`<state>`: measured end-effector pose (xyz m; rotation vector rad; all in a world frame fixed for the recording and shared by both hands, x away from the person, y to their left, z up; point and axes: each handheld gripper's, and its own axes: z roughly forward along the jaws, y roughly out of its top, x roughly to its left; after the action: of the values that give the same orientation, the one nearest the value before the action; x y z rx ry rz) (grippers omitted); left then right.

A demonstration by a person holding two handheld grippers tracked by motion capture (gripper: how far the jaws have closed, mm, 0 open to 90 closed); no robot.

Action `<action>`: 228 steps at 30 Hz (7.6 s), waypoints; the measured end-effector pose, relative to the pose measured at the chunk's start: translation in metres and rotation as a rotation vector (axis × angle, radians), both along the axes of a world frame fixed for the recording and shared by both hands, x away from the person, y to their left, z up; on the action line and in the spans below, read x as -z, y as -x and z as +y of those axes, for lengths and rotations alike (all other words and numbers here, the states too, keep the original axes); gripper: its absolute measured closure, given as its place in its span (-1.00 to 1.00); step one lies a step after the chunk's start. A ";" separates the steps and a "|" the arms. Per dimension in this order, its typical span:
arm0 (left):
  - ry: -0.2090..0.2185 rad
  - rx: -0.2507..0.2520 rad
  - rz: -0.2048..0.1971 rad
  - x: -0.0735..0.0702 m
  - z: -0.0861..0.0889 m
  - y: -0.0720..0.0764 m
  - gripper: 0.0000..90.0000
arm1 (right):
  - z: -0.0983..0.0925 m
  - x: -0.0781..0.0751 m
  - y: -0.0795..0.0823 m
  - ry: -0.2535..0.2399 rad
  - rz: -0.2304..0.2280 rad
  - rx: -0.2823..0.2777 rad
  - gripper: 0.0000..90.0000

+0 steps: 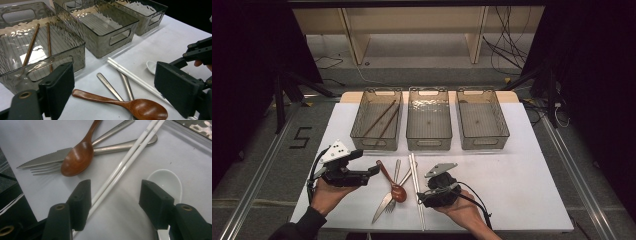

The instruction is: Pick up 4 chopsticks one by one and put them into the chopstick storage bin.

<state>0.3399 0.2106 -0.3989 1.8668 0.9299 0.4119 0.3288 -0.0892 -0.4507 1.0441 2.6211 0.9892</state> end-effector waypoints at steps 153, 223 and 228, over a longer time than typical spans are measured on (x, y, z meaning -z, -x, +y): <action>-0.024 0.031 -0.014 0.002 -0.003 0.001 -0.63 | 0.022 0.010 -0.004 0.448 0.208 -0.216 0.21; -0.035 0.041 -0.014 0.002 -0.005 0.001 -0.63 | -0.012 0.005 -0.028 0.451 0.281 -0.065 0.80; -0.037 0.043 -0.014 0.002 -0.005 0.001 -0.63 | -0.010 0.005 -0.031 0.452 0.295 -0.064 0.80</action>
<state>0.3385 0.2058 -0.4005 1.9122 0.8767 0.4183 0.3599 -0.0995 -0.4559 1.0567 2.9216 0.2319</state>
